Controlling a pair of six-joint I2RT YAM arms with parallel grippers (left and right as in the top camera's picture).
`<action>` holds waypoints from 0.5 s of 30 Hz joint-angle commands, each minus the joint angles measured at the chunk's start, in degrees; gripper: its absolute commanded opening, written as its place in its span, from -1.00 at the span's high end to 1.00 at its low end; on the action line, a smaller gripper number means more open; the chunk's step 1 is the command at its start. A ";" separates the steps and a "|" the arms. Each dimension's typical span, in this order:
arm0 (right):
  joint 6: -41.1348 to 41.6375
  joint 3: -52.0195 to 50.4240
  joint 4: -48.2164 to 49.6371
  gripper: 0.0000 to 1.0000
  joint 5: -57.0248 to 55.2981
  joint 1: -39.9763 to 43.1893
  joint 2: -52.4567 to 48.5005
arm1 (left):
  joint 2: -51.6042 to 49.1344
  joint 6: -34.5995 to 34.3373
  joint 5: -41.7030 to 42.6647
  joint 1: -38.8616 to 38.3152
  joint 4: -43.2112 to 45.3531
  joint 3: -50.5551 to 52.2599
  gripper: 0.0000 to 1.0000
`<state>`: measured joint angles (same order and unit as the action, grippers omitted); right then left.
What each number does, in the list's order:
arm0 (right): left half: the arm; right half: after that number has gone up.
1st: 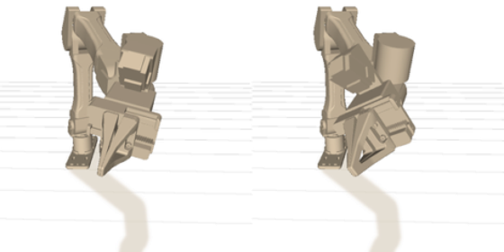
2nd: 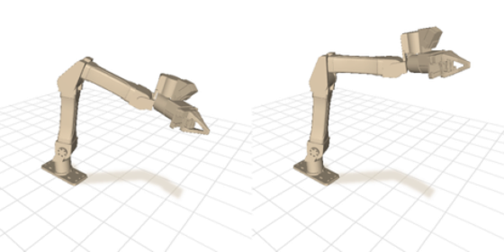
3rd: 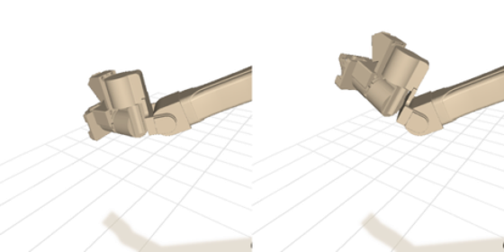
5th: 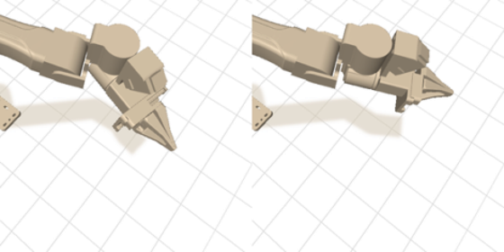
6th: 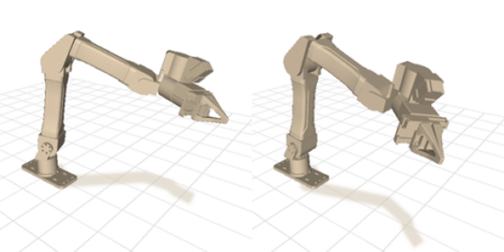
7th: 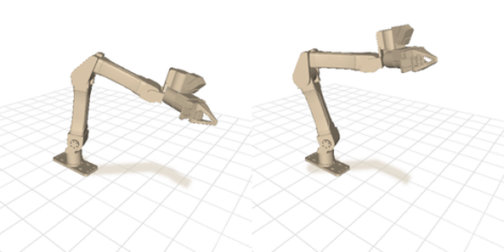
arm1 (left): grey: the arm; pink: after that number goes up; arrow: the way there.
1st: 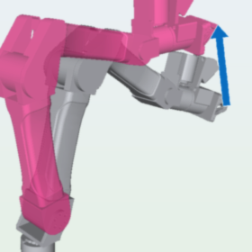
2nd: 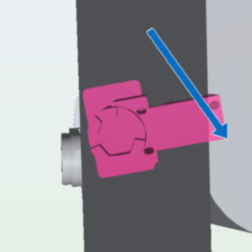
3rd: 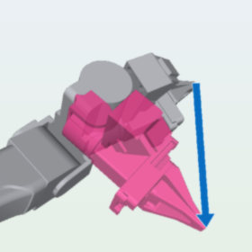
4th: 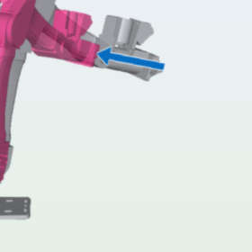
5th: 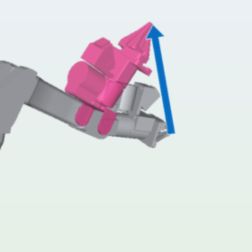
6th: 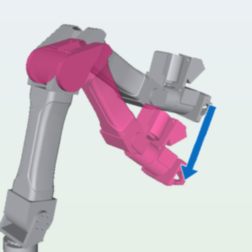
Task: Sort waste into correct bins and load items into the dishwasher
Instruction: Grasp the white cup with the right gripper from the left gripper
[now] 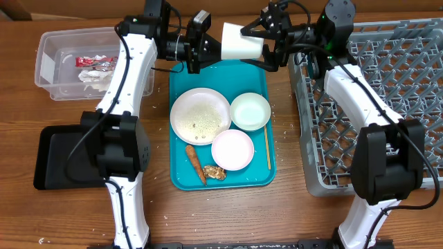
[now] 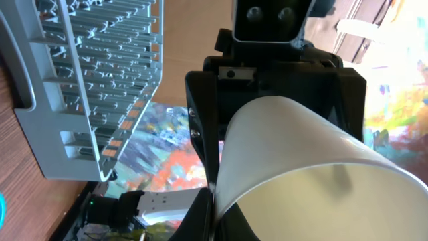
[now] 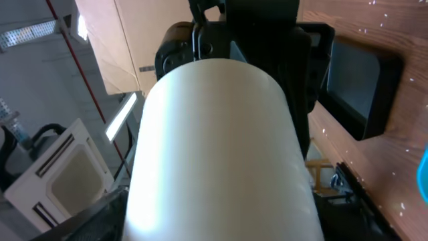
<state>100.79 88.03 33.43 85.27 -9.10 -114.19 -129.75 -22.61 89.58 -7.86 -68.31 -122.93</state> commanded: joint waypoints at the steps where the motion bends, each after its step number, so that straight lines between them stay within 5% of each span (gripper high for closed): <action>1: -0.33 0.83 0.79 -0.49 -1.22 -0.15 0.26 | 1.07 -0.59 1.01 -0.04 -0.42 -0.02 0.92; 15: -0.57 0.83 8.39 -0.24 -5.14 0.37 0.26 | 1.07 -0.50 0.85 -0.04 0.26 -0.02 0.78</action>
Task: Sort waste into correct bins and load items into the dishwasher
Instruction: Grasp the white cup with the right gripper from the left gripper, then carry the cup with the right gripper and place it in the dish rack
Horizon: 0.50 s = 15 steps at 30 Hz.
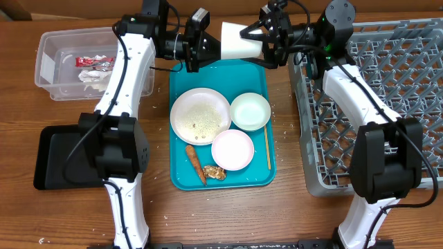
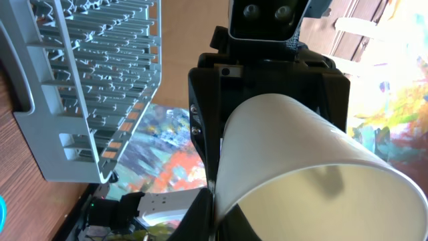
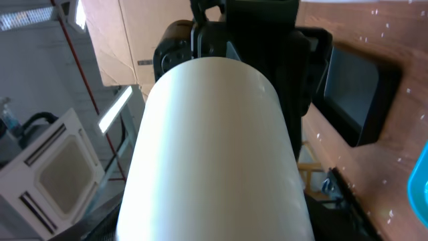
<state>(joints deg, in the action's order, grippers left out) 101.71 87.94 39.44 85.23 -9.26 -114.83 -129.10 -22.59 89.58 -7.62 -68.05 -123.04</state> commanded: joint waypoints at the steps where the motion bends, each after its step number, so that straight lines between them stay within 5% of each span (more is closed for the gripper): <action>1: -1.49 0.92 2.54 -0.23 -5.18 0.83 0.90 | 0.42 -0.55 0.57 -0.24 0.61 0.09 0.77; 15: -1.68 0.92 3.56 0.00 -5.90 7.61 0.92 | 0.42 -2.34 -10.97 2.54 2.32 0.09 0.70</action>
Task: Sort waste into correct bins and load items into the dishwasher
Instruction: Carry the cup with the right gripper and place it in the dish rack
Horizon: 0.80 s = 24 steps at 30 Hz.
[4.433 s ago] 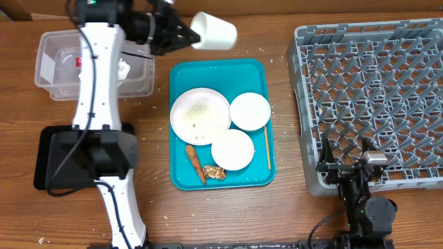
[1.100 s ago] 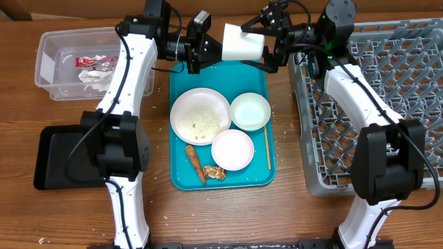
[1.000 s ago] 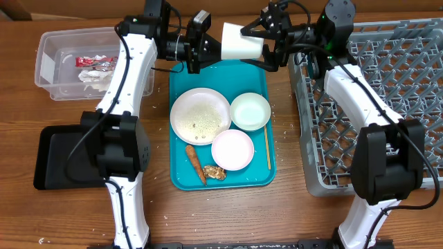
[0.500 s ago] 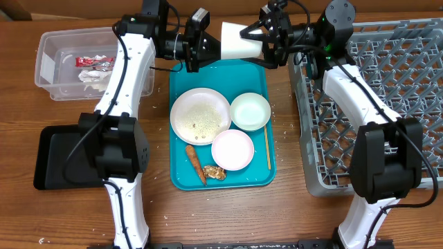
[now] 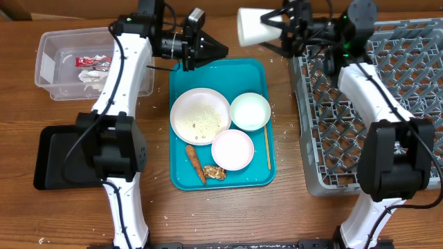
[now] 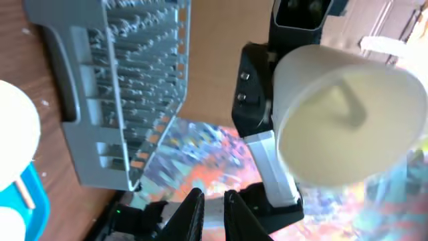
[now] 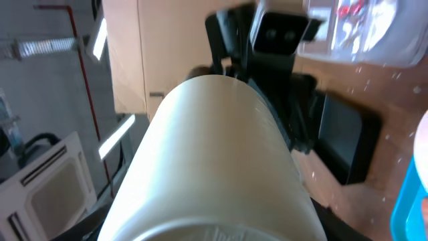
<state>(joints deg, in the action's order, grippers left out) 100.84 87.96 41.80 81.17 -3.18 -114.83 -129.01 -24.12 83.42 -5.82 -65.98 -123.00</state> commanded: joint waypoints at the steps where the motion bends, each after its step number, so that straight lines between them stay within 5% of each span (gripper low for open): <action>1: -0.81 0.90 1.49 0.00 -1.84 2.27 0.92 | 0.33 -0.90 -6.16 0.90 0.24 0.04 0.70; 24: -18.56 0.96 -1.40 0.17 -6.47 40.74 0.96 | 0.33 -1.86 -12.07 2.03 0.00 0.04 0.69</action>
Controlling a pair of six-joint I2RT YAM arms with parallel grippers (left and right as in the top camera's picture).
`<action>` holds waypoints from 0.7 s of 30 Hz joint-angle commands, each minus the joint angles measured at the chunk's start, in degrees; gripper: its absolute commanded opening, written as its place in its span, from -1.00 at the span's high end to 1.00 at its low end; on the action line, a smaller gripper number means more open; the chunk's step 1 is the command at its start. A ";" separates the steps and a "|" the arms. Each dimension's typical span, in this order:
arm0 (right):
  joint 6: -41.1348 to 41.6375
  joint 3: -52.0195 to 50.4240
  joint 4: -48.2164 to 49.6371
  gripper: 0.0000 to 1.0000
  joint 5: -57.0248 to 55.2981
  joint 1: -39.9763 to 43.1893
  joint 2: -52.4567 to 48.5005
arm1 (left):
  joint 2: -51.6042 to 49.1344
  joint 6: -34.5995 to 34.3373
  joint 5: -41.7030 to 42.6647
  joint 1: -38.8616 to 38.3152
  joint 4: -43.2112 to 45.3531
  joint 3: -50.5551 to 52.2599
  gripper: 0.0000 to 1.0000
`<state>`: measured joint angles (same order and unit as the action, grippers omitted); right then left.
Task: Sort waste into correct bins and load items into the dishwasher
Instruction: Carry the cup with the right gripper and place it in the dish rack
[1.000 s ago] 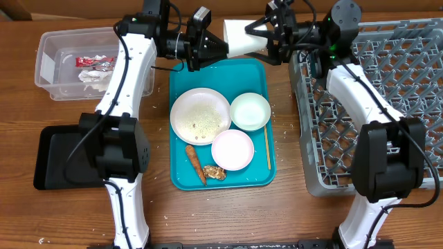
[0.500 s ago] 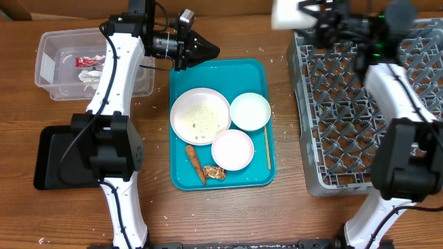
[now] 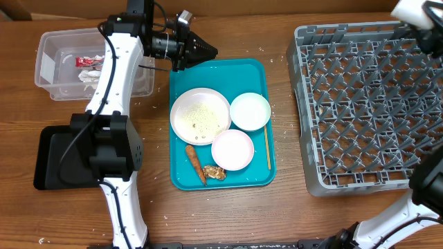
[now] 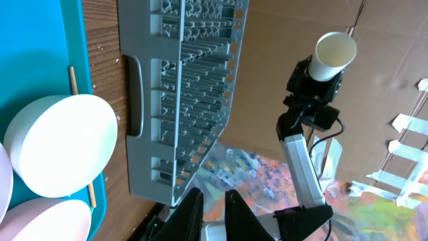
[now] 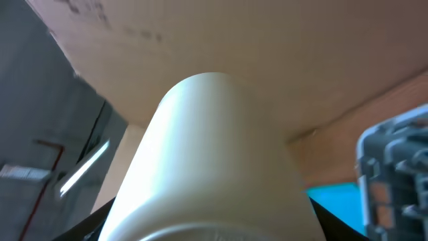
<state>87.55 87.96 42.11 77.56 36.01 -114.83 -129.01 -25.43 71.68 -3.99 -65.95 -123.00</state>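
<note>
A white paper cup (image 3: 408,8) hangs over the far right back corner of the grey dish rack (image 3: 360,104), with my right gripper (image 3: 423,22) shut on it. The cup (image 5: 214,154) fills the right wrist view and hides the jaws. In the left wrist view the cup (image 4: 334,53) shows far off, mouth toward the camera. My left gripper (image 3: 210,49) hovers at the teal tray's (image 3: 183,176) back left corner. Its fingers (image 4: 194,214) sit close together with nothing between them.
On the tray lie a crumb-strewn plate (image 3: 200,116), a white bowl (image 3: 250,111), a pink plate (image 3: 232,149), a chopstick (image 3: 267,147), a sausage-like stick (image 3: 196,164) and a food scrap (image 3: 214,171). A clear bin (image 3: 52,69) with wrappers and a black bin (image 3: 48,162) stand on the left.
My right gripper has carried the cup from above the rack's left back corner to its far right back corner. The left gripper has drawn back slightly to the left.
Both grippers first held the cup together above the tray's back edge, and stayed so half a second later. Then the left gripper was off it and the right held it alone near the rack. Now the cup is at the rack's far right.
</note>
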 commanded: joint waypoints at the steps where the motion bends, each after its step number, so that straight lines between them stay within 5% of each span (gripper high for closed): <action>1: -9.25 1.07 -6.62 0.17 -4.37 2.40 0.96 | 0.33 -0.55 -0.33 0.20 -0.04 0.04 0.69; 7: -44.11 6.01 -54.51 0.17 -24.76 4.20 0.96 | 0.33 -0.55 -0.33 0.20 -0.24 0.04 0.69; 9: -57.27 15.23 -77.29 0.16 -48.06 3.26 0.96 | 0.33 -0.55 -0.61 0.20 -0.20 0.04 0.68; 16: -62.53 27.47 -94.07 0.15 -77.99 0.63 0.96 | 0.33 -0.55 -6.62 0.20 -0.13 0.04 0.67; 21: -62.49 27.45 -98.14 0.07 -85.50 -0.66 -1.14 | 0.33 -0.52 -9.11 0.22 -0.13 0.04 0.62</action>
<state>26.50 114.54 -55.22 0.03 35.92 -114.98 -129.01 -25.63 64.82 -3.99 -66.15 -122.98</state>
